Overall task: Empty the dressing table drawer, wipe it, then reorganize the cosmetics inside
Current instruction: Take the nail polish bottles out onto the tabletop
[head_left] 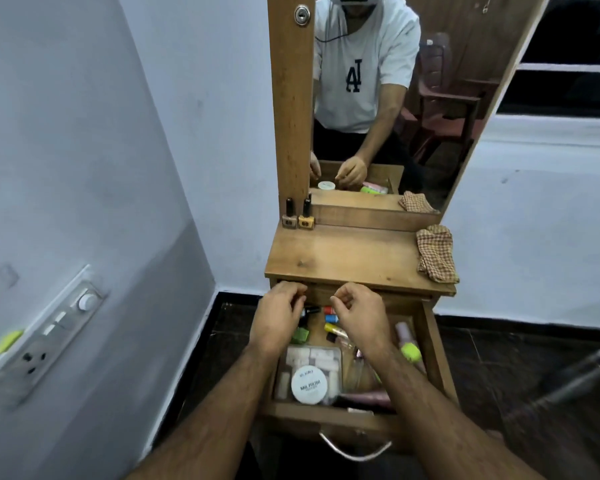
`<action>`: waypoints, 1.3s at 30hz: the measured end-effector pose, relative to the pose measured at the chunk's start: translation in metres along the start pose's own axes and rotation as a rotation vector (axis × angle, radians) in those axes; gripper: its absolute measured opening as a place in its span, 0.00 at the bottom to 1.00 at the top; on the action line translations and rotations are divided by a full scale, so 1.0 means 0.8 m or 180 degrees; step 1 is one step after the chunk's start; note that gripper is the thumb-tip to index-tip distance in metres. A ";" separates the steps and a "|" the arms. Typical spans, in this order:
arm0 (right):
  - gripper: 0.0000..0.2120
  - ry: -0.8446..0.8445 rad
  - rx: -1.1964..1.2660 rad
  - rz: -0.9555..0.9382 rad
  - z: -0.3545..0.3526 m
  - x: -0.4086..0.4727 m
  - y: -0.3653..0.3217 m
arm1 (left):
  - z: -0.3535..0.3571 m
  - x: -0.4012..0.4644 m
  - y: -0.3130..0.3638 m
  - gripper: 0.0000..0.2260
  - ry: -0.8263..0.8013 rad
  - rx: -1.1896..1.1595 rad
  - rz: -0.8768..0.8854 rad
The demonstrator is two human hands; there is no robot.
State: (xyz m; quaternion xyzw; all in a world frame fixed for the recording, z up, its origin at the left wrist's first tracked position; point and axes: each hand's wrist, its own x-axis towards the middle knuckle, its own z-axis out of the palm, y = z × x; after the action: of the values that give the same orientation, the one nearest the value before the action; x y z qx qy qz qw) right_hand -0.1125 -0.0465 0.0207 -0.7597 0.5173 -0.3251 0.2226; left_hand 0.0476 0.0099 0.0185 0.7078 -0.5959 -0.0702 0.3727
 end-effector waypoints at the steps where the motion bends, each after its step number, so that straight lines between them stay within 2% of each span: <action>1: 0.04 -0.0100 -0.0046 0.0059 -0.002 -0.011 0.001 | 0.002 -0.008 0.001 0.09 -0.0188 0.0106 -0.0068; 5: 0.03 -0.0765 -0.0182 0.0640 -0.006 -0.045 0.014 | 0.003 -0.031 -0.001 0.14 -0.0902 0.0554 -0.0297; 7: 0.04 -0.0914 -0.0319 0.0790 -0.012 -0.055 0.022 | 0.003 -0.032 -0.002 0.17 -0.1091 0.0800 -0.0274; 14: 0.04 -0.0859 -0.0196 0.0911 -0.019 -0.064 0.035 | 0.015 0.000 0.011 0.13 -0.1331 0.1411 -0.0091; 21: 0.03 -0.0903 -0.0076 0.0997 -0.011 -0.057 0.042 | 0.045 0.011 0.018 0.12 -0.1770 0.1815 -0.0230; 24: 0.03 -0.0953 -0.0098 0.1092 -0.007 -0.055 0.046 | 0.055 0.008 0.016 0.11 -0.1676 0.1893 -0.0317; 28: 0.03 -0.0948 -0.0077 0.1155 -0.002 -0.046 0.042 | 0.047 0.002 0.015 0.11 -0.1455 0.1619 -0.0480; 31: 0.09 -0.0992 0.0187 0.1248 0.013 -0.033 0.035 | 0.029 -0.008 0.005 0.12 -0.0865 0.1047 -0.0693; 35: 0.11 -0.1028 0.0437 0.1349 0.044 -0.014 0.023 | 0.002 -0.021 -0.024 0.13 0.0052 0.0051 -0.1325; 39: 0.04 -0.1186 0.0318 0.1404 0.067 -0.005 -0.002 | -0.015 -0.026 -0.047 0.12 0.0197 -0.0858 -0.1704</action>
State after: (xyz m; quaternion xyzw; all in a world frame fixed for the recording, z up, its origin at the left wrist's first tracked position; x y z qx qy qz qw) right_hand -0.0740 -0.0418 -0.0160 -0.6637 0.6035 -0.1488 0.4162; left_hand 0.0781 0.0346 -0.0029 0.7857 -0.3619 -0.2228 0.4495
